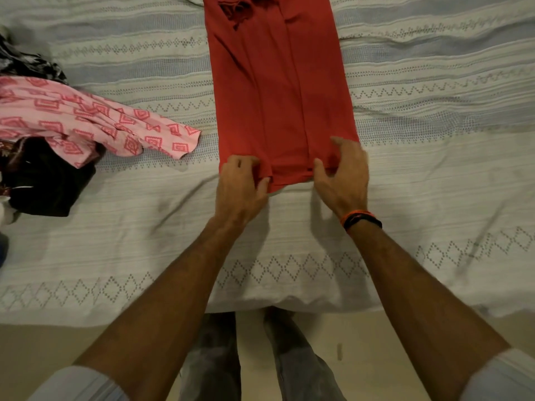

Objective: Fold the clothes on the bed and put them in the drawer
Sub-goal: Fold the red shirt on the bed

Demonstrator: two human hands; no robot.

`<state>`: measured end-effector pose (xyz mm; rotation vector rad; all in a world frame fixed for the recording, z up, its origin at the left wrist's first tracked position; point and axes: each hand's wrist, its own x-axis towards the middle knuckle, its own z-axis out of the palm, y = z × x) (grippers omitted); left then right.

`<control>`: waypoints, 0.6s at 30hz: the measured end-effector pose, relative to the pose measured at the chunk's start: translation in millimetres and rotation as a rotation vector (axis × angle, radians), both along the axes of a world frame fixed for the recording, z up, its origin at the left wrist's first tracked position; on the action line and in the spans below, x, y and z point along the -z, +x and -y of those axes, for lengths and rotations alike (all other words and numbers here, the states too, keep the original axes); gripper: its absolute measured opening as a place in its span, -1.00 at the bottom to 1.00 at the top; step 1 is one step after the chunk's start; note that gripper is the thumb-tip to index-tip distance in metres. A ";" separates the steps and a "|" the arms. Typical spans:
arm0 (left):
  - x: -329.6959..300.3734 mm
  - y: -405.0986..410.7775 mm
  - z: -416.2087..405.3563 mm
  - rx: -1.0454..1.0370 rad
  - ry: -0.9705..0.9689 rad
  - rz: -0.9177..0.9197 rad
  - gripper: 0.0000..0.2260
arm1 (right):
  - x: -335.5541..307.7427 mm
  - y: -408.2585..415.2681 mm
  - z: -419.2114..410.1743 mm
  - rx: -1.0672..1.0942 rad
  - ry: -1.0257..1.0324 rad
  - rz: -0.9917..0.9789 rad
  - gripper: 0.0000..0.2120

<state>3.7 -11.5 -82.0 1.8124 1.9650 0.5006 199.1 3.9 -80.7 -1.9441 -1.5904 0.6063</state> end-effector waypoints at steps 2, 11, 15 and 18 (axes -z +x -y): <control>2.2 5.9 -0.8 0.084 -0.077 -0.023 -0.56 | 2.7 -7.5 -3.9 -0.095 -0.081 -0.039 -0.48; 7.5 10.8 -20.1 0.015 -0.035 -0.073 -0.79 | 11.8 -9.3 -15.4 -0.192 -0.080 0.146 -0.83; 3.8 15.7 -17.0 0.095 0.081 -0.048 -0.82 | 9.4 -9.0 -16.6 -0.200 -0.050 0.121 -0.86; 6.4 22.2 -12.1 0.181 -0.010 -0.196 -0.74 | 9.6 -10.5 -13.9 -0.181 -0.052 0.091 -0.81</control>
